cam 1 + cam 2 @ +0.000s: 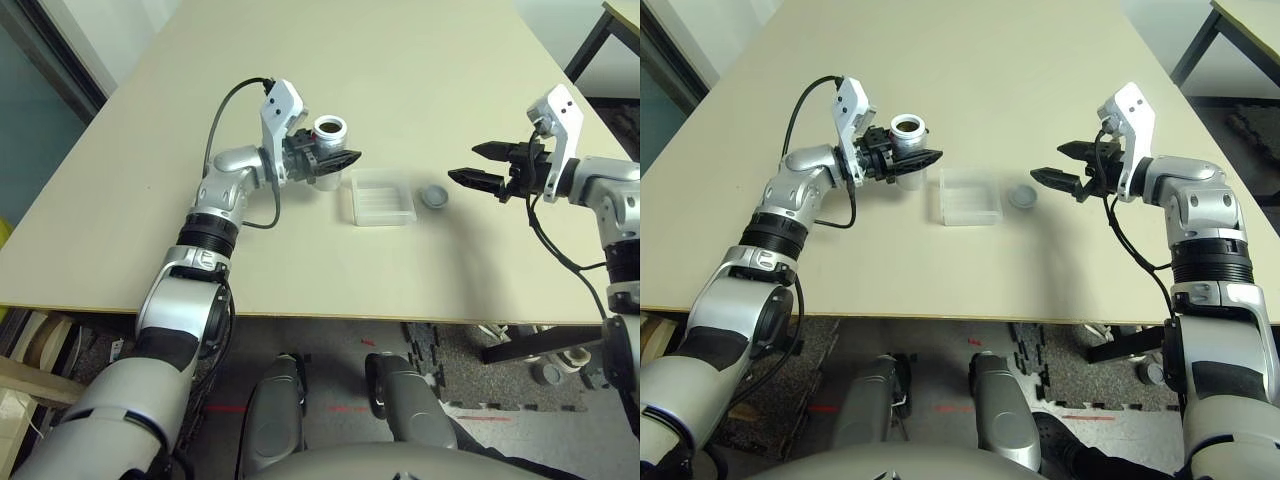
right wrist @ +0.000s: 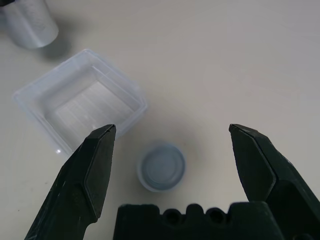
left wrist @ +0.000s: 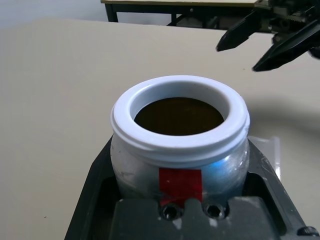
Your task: Pour the medicine from the bottle into the box.
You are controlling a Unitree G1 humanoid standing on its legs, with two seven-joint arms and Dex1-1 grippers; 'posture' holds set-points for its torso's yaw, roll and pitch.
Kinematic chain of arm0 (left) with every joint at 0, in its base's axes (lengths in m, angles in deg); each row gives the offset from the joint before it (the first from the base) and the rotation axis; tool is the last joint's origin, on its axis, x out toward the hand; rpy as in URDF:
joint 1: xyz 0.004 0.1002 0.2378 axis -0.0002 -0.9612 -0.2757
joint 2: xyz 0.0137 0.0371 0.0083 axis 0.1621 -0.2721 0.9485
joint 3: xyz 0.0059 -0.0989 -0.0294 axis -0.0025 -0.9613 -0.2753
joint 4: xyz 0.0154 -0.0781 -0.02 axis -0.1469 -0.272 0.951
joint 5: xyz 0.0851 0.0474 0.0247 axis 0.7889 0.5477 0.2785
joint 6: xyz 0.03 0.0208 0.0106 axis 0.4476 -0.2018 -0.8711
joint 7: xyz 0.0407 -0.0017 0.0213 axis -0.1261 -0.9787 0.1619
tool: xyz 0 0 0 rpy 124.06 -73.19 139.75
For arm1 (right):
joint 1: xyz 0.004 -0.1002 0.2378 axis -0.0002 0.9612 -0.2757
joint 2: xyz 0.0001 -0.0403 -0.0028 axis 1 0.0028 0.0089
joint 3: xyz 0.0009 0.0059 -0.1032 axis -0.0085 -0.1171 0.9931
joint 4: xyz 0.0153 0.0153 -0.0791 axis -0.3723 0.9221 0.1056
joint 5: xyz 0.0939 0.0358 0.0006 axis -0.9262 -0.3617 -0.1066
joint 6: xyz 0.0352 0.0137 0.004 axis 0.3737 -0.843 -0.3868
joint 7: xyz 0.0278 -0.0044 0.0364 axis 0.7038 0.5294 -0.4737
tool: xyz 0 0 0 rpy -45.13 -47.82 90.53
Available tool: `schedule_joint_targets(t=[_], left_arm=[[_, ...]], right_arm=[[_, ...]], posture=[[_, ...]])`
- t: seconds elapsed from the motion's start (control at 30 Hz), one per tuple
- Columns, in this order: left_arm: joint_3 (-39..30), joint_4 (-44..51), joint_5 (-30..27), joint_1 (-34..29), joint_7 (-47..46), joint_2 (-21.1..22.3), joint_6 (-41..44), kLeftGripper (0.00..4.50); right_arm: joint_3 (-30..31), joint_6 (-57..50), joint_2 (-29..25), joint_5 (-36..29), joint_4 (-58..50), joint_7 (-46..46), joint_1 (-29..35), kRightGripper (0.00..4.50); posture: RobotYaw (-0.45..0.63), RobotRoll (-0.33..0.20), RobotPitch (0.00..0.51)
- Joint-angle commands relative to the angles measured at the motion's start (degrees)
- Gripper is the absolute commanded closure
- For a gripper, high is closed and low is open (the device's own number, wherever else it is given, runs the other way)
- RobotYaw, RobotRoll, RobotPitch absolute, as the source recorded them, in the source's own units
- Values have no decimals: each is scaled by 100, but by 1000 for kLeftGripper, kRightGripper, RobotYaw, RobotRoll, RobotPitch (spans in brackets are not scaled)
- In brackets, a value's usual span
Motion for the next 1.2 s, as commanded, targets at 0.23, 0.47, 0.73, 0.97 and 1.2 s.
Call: schedule_joint_targets(t=[0.23, 0.47, 0.73, 0.97, 1.2], left_arm=[[51, -462, 375, 283, -99, 84, -267, 1871], [85, -616, 512, 334, -142, 120, -432, 1871], [69, -725, 602, 367, -133, 137, -458, 1871], [75, -715, 609, 349, -113, 156, -432, 1871], [86, -740, 644, 373, -153, 152, -408, 1871]], right_arm=[[-71, 333, -302, -482, -376, -1010, 586, 0], [-322, 623, -353, -793, -194, -1273, 687, 0], [-602, 1051, -100, -1082, 56, -1248, 769, 0], [-531, 1187, -70, -1069, 158, -1268, 776, 0], [-465, 1229, -43, -1037, 197, -1275, 752, 0]], posture=[[-168, 0, 139], [-170, 0, 137], [-167, 0, 136], [-161, 0, 139], [-162, 0, 140]])
